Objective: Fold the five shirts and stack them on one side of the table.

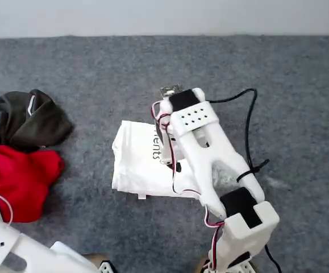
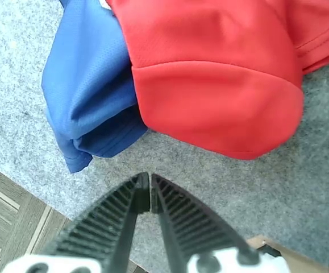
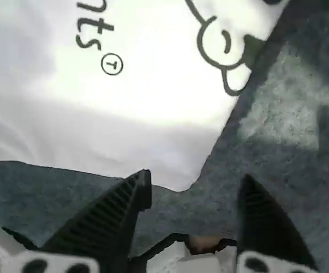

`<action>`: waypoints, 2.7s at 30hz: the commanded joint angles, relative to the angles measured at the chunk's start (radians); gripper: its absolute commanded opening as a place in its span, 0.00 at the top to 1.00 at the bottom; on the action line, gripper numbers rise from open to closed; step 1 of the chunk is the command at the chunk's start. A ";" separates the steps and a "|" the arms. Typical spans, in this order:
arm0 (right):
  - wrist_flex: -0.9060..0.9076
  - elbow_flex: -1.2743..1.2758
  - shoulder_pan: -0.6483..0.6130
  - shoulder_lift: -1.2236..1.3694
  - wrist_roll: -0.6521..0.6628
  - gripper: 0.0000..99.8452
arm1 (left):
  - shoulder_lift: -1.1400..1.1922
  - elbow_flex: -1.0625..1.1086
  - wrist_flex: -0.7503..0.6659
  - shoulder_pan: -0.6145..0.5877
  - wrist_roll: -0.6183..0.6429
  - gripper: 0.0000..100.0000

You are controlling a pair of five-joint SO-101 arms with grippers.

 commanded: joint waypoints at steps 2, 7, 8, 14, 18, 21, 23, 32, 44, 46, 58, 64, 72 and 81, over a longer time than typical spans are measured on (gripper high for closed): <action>-0.045 0.003 0.016 -0.005 -0.100 0.55 | -0.014 -0.002 -0.014 0.005 -0.006 0.98; -0.119 -0.003 0.016 0.139 -0.163 0.55 | -0.014 -0.002 -0.014 0.005 -0.006 0.98; -0.136 -0.003 0.016 0.168 -0.169 0.55 | -0.014 -0.002 -0.014 0.005 -0.006 0.98; -0.222 -0.003 0.015 0.302 -0.189 0.56 | -0.014 -0.002 -0.014 0.005 -0.006 0.98; -0.242 -0.003 0.015 0.357 -0.181 0.70 | -0.014 -0.002 -0.014 0.005 -0.006 0.98; -0.246 -0.008 0.019 0.383 -0.173 0.85 | -0.014 -0.002 -0.015 0.005 -0.006 0.98; -0.246 -0.034 0.022 0.406 -0.115 0.95 | -0.014 -0.002 -0.015 0.005 -0.006 0.98; -0.188 -0.097 0.024 0.389 0.101 0.99 | -0.014 -0.005 -0.015 0.005 -0.006 0.98; -0.042 -0.097 0.363 0.185 1.045 0.99 | -0.014 -0.008 -0.015 0.005 -0.006 0.98; -0.077 -0.104 0.409 0.179 1.284 0.99 | -0.014 -0.008 -0.015 0.005 -0.006 0.98; -0.453 -0.166 0.389 0.179 1.757 0.99 | -0.014 -0.005 -0.063 0.005 -0.008 0.98; -0.443 -0.201 0.386 0.154 1.521 0.88 | -0.014 -0.004 -0.058 0.005 -0.008 0.98; -0.236 -0.239 0.341 0.015 0.919 0.76 | -0.014 -0.004 -0.058 0.005 -0.008 0.98; -0.025 -0.236 0.263 -0.018 0.193 0.76 | -0.014 -0.004 -0.058 0.005 -0.008 0.98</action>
